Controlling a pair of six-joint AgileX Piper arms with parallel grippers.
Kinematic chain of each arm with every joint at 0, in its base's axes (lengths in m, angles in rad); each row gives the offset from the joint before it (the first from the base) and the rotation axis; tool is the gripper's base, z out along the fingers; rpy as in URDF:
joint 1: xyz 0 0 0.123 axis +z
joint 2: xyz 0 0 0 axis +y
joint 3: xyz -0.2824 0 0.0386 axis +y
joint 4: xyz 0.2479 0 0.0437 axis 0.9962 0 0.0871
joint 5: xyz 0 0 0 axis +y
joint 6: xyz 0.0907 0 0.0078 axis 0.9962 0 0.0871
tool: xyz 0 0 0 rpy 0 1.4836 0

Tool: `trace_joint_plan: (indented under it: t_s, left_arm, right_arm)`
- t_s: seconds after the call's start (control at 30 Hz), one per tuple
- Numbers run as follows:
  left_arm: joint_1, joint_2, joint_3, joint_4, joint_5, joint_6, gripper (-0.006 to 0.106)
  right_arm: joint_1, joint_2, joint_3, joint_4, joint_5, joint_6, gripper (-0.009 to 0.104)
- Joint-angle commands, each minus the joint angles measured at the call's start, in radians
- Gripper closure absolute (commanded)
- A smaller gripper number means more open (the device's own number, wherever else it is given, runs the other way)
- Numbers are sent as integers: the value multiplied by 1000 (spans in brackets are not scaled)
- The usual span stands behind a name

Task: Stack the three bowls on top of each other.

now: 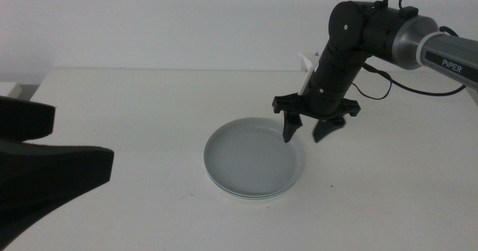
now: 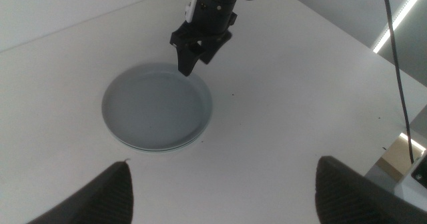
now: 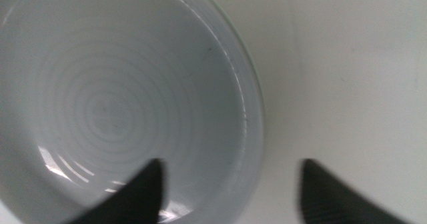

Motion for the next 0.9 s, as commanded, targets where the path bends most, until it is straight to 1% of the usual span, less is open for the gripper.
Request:
trace_joint_plan:
  t_s: [0.0, 0.07, 0.13, 0.17, 0.3, 0.43, 0.53, 0.63, 0.67, 0.77, 0.8, 0.87]
  left_arm:
    - [-2, -1, 5, -5, -12, -3, 7]
    - [-2, -1, 5, -5, -12, -3, 7]
    - [-2, -1, 5, -5, -12, -3, 7]
    - [-2, -1, 5, -5, -12, -3, 7]
    - [-2, -1, 5, -5, -12, -3, 7]
    - [-2, -1, 5, -5, -12, -3, 7]
    - [-2, -1, 5, -5, -12, -3, 7]
    - [-2, -1, 5, -5, -12, -3, 7]
    - [-2, -1, 5, -5, -12, -3, 7]
    - [-2, -1, 5, -5, -12, -3, 7]
    - [-2, -1, 5, -5, -12, -3, 7]
    - [-2, -1, 5, -5, -12, -3, 7]
  right_arm:
    - [0, -9, -6, -31, 25, 1, 33]
    - [0, -24, -6, -65, 28, 1, 17]
    - [-2, -57, -6, -93, 28, -17, 5]
    - [-4, -83, -6, -111, 28, -34, 2]
    - [-30, -244, -6, -163, 28, -91, 2]
    - [-98, -467, 15, -146, 28, -94, 2]
    - [-136, -683, 144, -168, 8, -106, 2]
    - [-154, -910, 360, -225, -152, -111, 2]
    - [-154, -989, 441, -242, -229, -111, 2]
    - [-154, -1170, 632, -249, -454, -139, 2]
    - [-154, -1214, 678, -257, -499, -135, 2]
    - [-154, -1264, 727, -282, -519, -111, 2]
